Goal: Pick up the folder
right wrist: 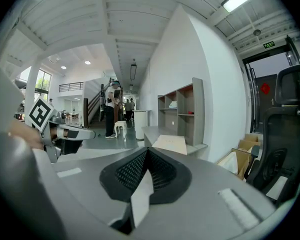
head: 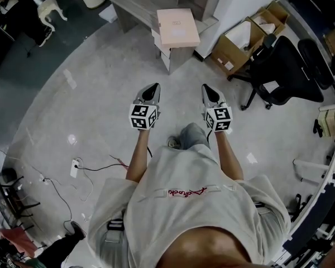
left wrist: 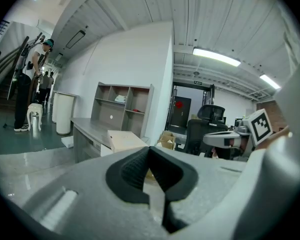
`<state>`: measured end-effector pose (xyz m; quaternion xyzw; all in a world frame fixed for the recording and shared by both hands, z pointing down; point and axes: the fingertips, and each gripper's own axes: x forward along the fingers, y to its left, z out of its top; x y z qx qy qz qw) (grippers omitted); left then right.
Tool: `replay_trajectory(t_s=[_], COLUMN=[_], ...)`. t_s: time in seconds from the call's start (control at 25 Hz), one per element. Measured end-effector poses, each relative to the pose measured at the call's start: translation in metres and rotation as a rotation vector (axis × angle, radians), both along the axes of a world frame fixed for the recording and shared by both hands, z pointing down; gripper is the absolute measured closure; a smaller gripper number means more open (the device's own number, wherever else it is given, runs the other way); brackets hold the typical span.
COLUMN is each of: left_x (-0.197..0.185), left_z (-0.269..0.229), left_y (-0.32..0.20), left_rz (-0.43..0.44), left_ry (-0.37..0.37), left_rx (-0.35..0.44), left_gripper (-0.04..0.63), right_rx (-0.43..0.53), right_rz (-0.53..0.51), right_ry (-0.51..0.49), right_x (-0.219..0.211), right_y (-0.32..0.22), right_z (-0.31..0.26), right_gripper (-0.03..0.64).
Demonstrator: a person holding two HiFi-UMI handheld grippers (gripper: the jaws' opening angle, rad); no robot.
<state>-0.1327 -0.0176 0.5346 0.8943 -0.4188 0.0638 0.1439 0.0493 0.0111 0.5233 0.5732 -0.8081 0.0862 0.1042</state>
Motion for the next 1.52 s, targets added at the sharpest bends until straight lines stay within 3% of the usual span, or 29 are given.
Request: replay_trajectory(t_s=[0.72,1.08,1.52], left_x=[0.000,0.020,0.050], left_z=[-0.004,0.002,0.003], left_y=[-0.031,-0.076,-0.172], left_rz=[-0.020,0.000,-0.009], left_ry=[-0.028,-0.054,-0.074], left_rx=[0.041,0.026,0.018], left_gripper=[0.597,0.597,0.597], right_rx=[0.031,0.033,0.010], right_rz=[-0.030,-0.013,-0.038], right_ry=[-0.019,-0.039,-0.057], right_x=[-0.005,0.016,0.039], right_y=[-0.033,-0.085,-0.184], right_z=[0.002,0.006,0.012], right_gripper=[0.609,0.611,0.609])
